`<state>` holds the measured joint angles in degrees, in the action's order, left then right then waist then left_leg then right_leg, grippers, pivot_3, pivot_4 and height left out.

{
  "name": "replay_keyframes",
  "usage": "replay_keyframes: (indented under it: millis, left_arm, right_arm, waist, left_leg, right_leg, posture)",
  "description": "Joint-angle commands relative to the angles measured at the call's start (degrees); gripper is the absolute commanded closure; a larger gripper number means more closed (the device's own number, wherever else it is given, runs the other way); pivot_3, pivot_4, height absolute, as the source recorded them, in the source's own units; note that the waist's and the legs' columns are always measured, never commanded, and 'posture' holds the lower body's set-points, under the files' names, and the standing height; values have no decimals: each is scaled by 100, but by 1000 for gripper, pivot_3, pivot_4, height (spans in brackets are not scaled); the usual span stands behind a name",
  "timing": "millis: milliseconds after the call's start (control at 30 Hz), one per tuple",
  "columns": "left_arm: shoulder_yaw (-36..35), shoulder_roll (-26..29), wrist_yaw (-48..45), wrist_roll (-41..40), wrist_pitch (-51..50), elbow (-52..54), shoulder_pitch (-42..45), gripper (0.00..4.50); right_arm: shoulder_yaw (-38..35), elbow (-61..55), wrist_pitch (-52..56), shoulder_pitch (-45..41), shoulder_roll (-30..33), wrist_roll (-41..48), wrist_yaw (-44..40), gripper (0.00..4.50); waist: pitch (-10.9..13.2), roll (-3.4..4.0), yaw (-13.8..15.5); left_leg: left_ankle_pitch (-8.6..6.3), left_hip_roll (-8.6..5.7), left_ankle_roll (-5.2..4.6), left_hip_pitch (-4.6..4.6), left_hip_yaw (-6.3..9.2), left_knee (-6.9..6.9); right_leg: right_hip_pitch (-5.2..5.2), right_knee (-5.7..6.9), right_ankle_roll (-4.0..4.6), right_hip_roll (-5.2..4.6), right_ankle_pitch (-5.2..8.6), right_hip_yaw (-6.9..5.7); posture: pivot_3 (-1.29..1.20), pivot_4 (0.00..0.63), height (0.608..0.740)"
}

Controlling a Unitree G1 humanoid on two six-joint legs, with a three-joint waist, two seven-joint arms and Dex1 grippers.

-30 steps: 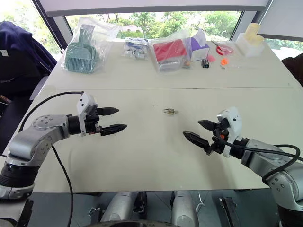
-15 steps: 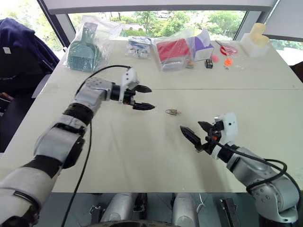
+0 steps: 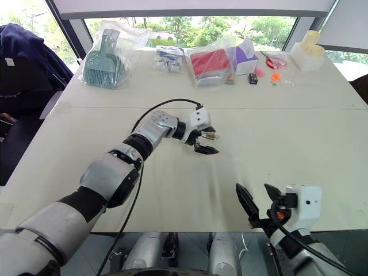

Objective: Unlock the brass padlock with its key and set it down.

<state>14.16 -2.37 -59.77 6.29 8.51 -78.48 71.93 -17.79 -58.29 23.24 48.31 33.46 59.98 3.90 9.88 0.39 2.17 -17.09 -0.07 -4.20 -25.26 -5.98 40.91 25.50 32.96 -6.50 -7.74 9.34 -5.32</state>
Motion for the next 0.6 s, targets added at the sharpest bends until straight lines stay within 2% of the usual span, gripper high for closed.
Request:
replay_keyframes:
  millis: [33,133,300,400,600]
  left_arm:
    - [-120,-119,469,237,-267,-35,83,18]
    - [-15,-127,874,545,-472,-72,-35,18]
    - [5,-2,1108,795,-509,-73,-144,18]
    - [-181,83,1296,718,-722,-76,-135,18]
    - [-57,173,647,909,-714,-67,-186,18]
  right_arm:
    - [617,-171,-1388,640,378,-336,267,0]
    - [1194,-171,-2281,1035,691,-781,626,0]
    - [1958,-171,-3134,1165,1224,-1278,1210,0]
    - [1808,-171,-3126,902,1535,-1014,1525,0]
    - [1512,-171,-2851,440,1818,-527,1870,0]
  waist:
    - [4,-6,0]
    - [3,-8,0]
    - [-6,-32,0]
    - [-10,-47,-4]
    - [-11,-55,1]
  left_leg:
    - [0,1,0,1,2,-5]
    - [0,3,0,-1,1,-6]
    - [0,4,0,2,1,6]
    - [-2,7,3,9,2,6]
    - [-1,10,2,11,1,3]
  right_leg:
    - [1,4,-5,3,4,-1]
    - [7,9,-8,6,7,-2]
    - [-2,4,-5,2,6,-2]
    - [-8,2,-4,1,5,-1]
    - [-7,4,0,6,4,-2]
  posture:
    - [0,150,735]
    - [0,150,735]
    - [0,150,735]
    - [0,150,735]
    - [0,150,735]
